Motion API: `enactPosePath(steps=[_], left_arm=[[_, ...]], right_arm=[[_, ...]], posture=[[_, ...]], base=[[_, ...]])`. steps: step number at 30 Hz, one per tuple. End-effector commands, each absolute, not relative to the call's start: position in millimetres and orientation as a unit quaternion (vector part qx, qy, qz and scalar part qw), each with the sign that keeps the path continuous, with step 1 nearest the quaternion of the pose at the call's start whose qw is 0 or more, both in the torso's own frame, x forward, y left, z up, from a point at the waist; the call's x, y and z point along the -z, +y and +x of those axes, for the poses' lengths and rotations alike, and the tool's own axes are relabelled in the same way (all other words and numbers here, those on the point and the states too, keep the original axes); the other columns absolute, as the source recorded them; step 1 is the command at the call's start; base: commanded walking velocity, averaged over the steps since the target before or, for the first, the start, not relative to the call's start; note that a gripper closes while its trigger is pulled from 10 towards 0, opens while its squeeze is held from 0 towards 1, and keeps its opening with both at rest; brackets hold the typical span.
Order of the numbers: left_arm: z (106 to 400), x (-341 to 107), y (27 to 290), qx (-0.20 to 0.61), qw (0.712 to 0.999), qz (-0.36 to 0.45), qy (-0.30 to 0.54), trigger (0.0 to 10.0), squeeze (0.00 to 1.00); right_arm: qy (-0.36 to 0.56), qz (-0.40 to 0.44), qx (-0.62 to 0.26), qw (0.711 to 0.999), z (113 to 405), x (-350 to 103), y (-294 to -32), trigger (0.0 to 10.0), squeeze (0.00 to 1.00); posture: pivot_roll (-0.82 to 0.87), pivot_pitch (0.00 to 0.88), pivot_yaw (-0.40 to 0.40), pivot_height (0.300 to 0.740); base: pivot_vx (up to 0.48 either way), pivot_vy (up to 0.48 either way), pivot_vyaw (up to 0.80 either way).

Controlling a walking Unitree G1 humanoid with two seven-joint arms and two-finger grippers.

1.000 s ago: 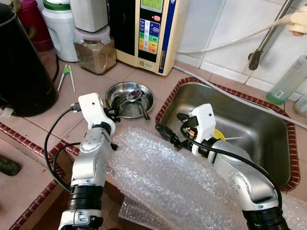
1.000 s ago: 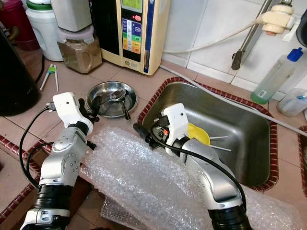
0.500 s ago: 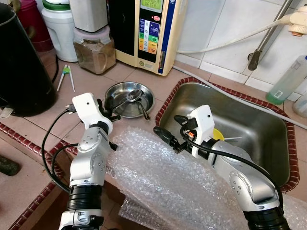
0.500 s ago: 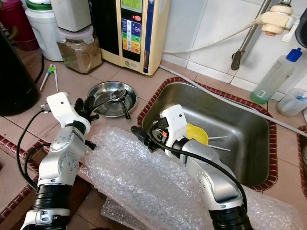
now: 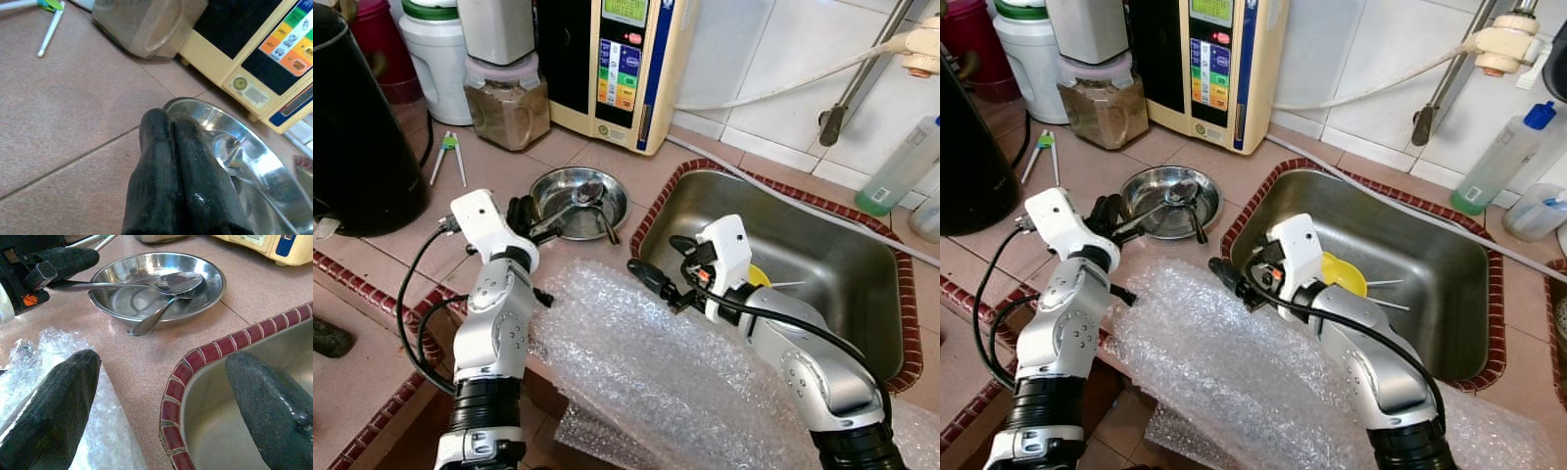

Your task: Kitchen organization

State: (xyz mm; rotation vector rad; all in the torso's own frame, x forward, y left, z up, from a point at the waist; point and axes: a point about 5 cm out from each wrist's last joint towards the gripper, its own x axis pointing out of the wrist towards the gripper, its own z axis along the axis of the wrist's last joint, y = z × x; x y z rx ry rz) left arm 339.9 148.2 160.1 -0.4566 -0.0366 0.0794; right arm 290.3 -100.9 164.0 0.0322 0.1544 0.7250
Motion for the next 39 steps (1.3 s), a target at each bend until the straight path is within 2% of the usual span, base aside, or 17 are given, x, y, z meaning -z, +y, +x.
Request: enactPosePath(steps=[1,8,14,15,16,17,18,19,30,39], left_arm=[[342,-178,145,-0.019,0.969,-0.238,-0.06,0.0,0.0],[340,-202,143,0.009,0.963,-0.235,-0.131,0.0,0.0],[340,-208,141,0.028,0.967,-0.209,-0.142,0.0,0.0],[341,-202,143,0.011,0.975,-0.183,-0.128,0.8,0.0],[341,-200,144,0.007,0.973,-0.195,-0.124,10.0,0.0],[340,-199,145,0.004,0.971,-0.205,-0.123,10.0,0.0],[339,-198,145,0.004,0.97,-0.21,-0.125,10.0,0.64],[338,-198,145,0.004,0.97,-0.204,-0.13,10.0,1.0],[335,-194,147,-0.023,0.966,-0.226,-0.125,10.0,1.0],[329,-179,133,-0.01,0.969,-0.228,-0.091,10.0,1.0]], right_arm=[[0.073,0.01,-0.348,0.935,293,-166,-104,10.0,0.0],[0.069,0.007,-0.341,0.937,296,-167,-105,10.0,0.0],[0.068,0.008,-0.337,0.939,298,-166,-105,10.0,0.0],[0.066,0.007,-0.335,0.94,298,-167,-105,10.0,0.0],[0.066,0.007,-0.335,0.94,298,-167,-105,10.0,0.0],[0.066,0.007,-0.334,0.94,298,-167,-105,10.0,0.0],[0.066,0.007,-0.334,0.94,298,-166,-104,10.0,0.0],[0.066,0.006,-0.333,0.94,298,-166,-104,10.0,0.0],[0.067,0.003,-0.332,0.941,298,-163,-104,10.0,0.0],[0.069,-0.001,-0.336,0.939,296,-161,-100,10.0,0.0]], posture=[[0.01,0.073,-0.106,0.74],[0.01,0.069,-0.106,0.74],[0.02,0.062,-0.106,0.74],[0.02,0.062,-0.106,0.74],[0.02,0.063,-0.104,0.74],[0.02,0.063,-0.104,0.74],[0.02,0.063,-0.104,0.74],[0.02,0.065,-0.104,0.74],[0.02,0.068,-0.104,0.74],[0.02,0.074,-0.103,0.74]], base=[[0.0,0.0,0.0],[0.0,0.0,0.0],[0.0,0.0,0.0],[0.0,0.0,0.0],[0.0,0.0,0.0],[0.0,0.0,0.0],[0.0,0.0,0.0],[0.0,0.0,0.0],[0.0,0.0,0.0],[0.0,0.0,0.0]])
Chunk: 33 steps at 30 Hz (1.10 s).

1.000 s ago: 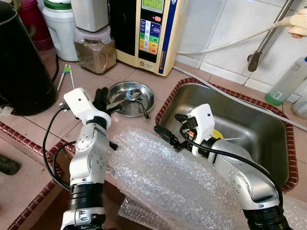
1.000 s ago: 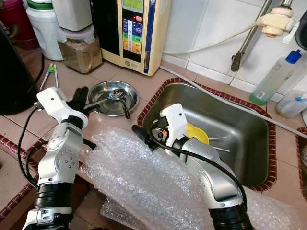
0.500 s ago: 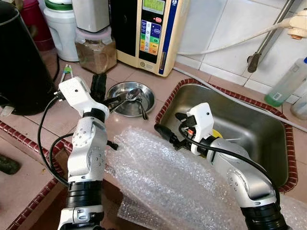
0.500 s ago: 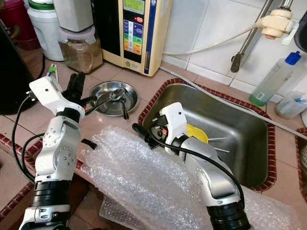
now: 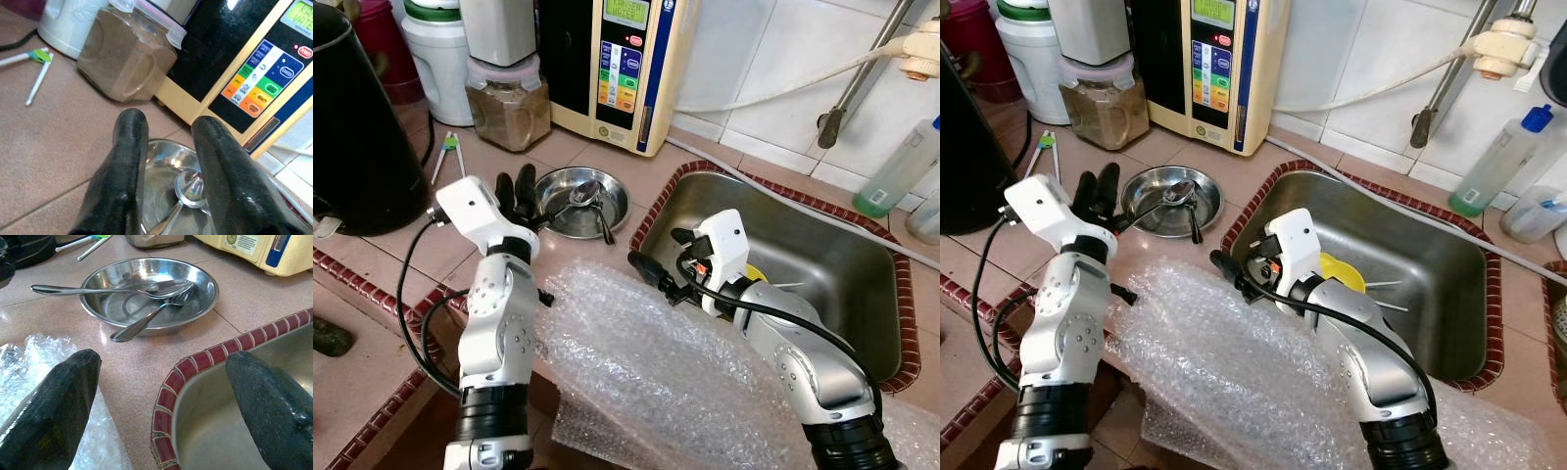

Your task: Kitchen organization

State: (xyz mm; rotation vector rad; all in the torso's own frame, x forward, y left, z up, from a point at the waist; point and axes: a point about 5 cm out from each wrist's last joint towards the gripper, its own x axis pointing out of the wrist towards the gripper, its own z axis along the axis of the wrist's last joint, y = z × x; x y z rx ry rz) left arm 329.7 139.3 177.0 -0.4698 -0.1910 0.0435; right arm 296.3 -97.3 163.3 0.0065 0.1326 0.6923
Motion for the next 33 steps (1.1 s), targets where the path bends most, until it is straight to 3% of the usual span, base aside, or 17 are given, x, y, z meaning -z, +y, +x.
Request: enactPosePath(steps=[1,8,12,33], left_arm=[[329,-179,133,-0.01,0.969,-0.228,-0.091,10.0,1.0],[331,-172,127,0.016,0.978,-0.195,-0.073,10.0,1.0],[330,-170,118,0.05,0.987,-0.132,-0.078,10.0,1.0],[334,-142,127,-0.01,0.987,-0.159,0.008,10.0,1.0]], right_arm=[[0.069,-0.001,-0.336,0.939,296,-161,-100,10.0,0.0],[0.068,-0.004,-0.335,0.94,296,-161,-100,10.0,0.0],[0.069,-0.006,-0.334,0.94,294,-160,-100,10.0,0.0],[0.073,-0.014,-0.344,0.936,291,-159,-99,10.0,0.0]], posture=[[0.02,0.074,-0.103,0.74],[0.01,0.075,-0.1,0.74],[0.01,0.077,-0.098,0.74],[0.0,0.081,-0.099,0.74]], base=[[0.0,0.0,0.0],[0.0,0.0,0.0],[0.0,0.0,0.0],[0.0,0.0,0.0]])
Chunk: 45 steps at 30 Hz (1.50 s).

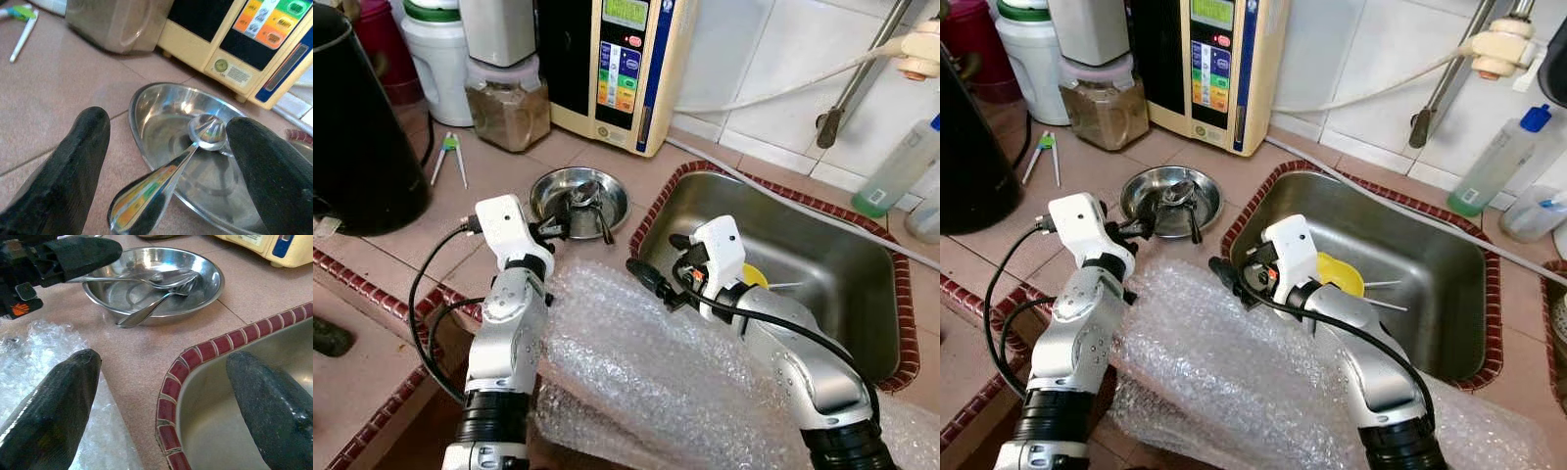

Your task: Kitchen organization

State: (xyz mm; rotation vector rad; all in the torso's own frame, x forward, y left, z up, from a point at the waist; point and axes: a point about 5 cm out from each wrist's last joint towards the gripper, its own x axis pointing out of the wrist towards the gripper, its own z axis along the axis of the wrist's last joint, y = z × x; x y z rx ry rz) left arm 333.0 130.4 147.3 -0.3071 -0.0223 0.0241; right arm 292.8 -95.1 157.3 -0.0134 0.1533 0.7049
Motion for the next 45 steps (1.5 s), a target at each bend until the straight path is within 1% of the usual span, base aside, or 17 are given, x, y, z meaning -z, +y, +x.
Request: enactPosePath(steps=[1,4,5,6,7,8,12,21,24,28,31,42,45], left_arm=[[334,-142,127,-0.01,0.987,-0.159,0.008,10.0,1.0],[335,-140,125,-0.005,0.985,-0.169,0.02,10.0,1.0],[338,-137,122,0.01,0.981,-0.191,0.036,10.0,0.3],[340,-136,120,0.019,0.979,-0.199,0.042,7.1,0.0],[342,-137,119,0.027,0.977,-0.206,0.042,4.1,0.0],[345,-139,116,0.037,0.975,-0.215,0.04,0.0,0.0],[348,-142,113,0.045,0.973,-0.224,0.042,0.0,0.0],[349,-141,116,0.024,0.964,-0.258,0.052,0.0,0.0],[346,-138,122,-0.004,0.963,-0.262,0.056,0.0,0.0],[345,-138,126,-0.017,0.965,-0.257,0.057,0.0,0.0],[344,-137,139,-0.056,0.964,-0.254,0.06,0.0,0.0],[345,-149,156,-0.093,0.966,-0.238,0.039,0.0,0.0],[345,-158,161,-0.102,0.968,-0.229,0.015,0.0,0.0]], right_arm=[[0.073,-0.014,-0.344,0.936,291,-159,-99,10.0,0.0],[0.073,-0.015,-0.344,0.936,291,-159,-99,10.0,0.0],[0.072,-0.016,-0.344,0.936,291,-159,-99,10.0,0.0],[0.072,-0.017,-0.344,0.936,291,-160,-99,10.0,0.0],[0.072,-0.017,-0.344,0.936,291,-160,-99,10.0,0.0],[0.072,-0.018,-0.343,0.936,291,-160,-100,10.0,0.0],[0.072,-0.019,-0.342,0.937,291,-160,-100,10.0,0.0],[0.074,-0.02,-0.343,0.936,290,-159,-101,10.0,0.0],[0.075,-0.019,-0.36,0.93,287,-158,-99,10.0,0.0],[0.075,-0.019,-0.36,0.93,287,-158,-99,10.0,0.0],[0.076,-0.02,-0.36,0.929,288,-158,-99,10.0,0.0],[0.075,-0.02,-0.362,0.929,289,-159,-98,10.0,0.0],[0.075,-0.02,-0.362,0.929,290,-158,-98,10.0,0.0]], posture=[[0.0,0.081,-0.099,0.74],[-0.01,0.081,-0.099,0.74],[-0.01,0.08,-0.098,0.74],[-0.01,0.08,-0.097,0.74],[-0.01,0.08,-0.097,0.74],[-0.01,0.079,-0.097,0.74],[-0.02,0.078,-0.093,0.74],[-0.02,0.08,-0.091,0.74],[-0.01,0.08,-0.093,0.74],[-0.01,0.08,-0.093,0.74],[0.0,0.078,-0.096,0.74],[0.0,0.078,-0.096,0.74],[0.0,0.079,-0.097,0.74]], base=[[0.0,0.0,0.0],[0.0,0.0,0.0],[0.0,0.0,0.0],[0.0,0.0,0.0],[0.0,0.0,0.0],[0.0,0.0,0.0],[0.0,0.0,0.0],[0.0,0.0,0.0],[0.0,0.0,0.0],[0.0,0.0,0.0],[0.0,0.0,0.0],[0.0,0.0,0.0],[0.0,0.0,0.0]])
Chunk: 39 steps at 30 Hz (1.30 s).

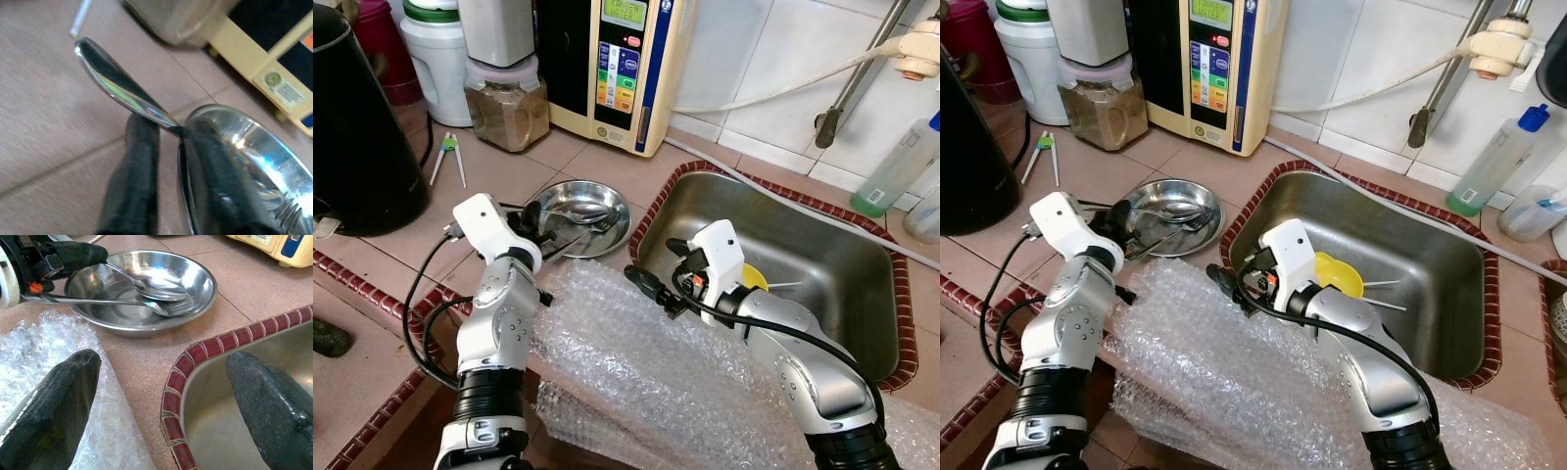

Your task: Kitchen organization

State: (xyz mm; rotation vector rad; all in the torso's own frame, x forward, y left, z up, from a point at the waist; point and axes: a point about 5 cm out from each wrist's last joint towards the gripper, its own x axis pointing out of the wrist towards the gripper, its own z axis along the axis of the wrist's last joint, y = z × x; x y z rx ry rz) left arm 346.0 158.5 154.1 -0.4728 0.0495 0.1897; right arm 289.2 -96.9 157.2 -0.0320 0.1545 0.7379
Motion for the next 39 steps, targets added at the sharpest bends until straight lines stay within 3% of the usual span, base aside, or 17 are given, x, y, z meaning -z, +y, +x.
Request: enactPosePath(steps=[1,16,20,27,33,39], left_arm=[[346,-161,162,-0.103,0.969,-0.225,0.006,0.0,0.0],[346,-219,142,0.004,0.961,-0.23,-0.153,0.0,0.0],[347,-240,110,0.128,0.953,-0.202,-0.186,0.0,0.0],[347,-243,86,0.214,0.938,-0.21,-0.175,0.0,0.0],[340,-246,60,0.333,0.901,-0.231,-0.156,0.0,0.0],[336,-243,50,0.379,0.889,-0.217,-0.138,0.0,0.0]], right_arm=[[0.075,-0.019,-0.362,0.929,290,-158,-98,10.0,0.0],[0.036,-0.008,-0.333,0.942,297,-168,-102,10.0,0.0],[-0.029,-0.02,-0.325,0.945,299,-185,-102,10.0,0.0],[-0.061,-0.021,-0.309,0.949,300,-191,-105,10.0,0.0],[-0.083,-0.019,-0.303,0.949,300,-195,-108,10.0,0.0],[-0.104,-0.042,-0.282,0.953,305,-198,-110,10.0,0.0]], posture=[[0.0,0.079,-0.097,0.74],[0.01,0.08,-0.101,0.74],[0.01,0.077,-0.102,0.74],[0.0,0.076,-0.093,0.74],[-0.01,0.08,-0.084,0.74],[-0.01,0.082,-0.08,0.74]], base=[[0.0,0.0,0.0],[0.0,0.0,0.0],[0.0,0.0,0.0],[0.0,0.0,0.0],[0.0,0.0,0.0],[0.0,0.0,0.0]])
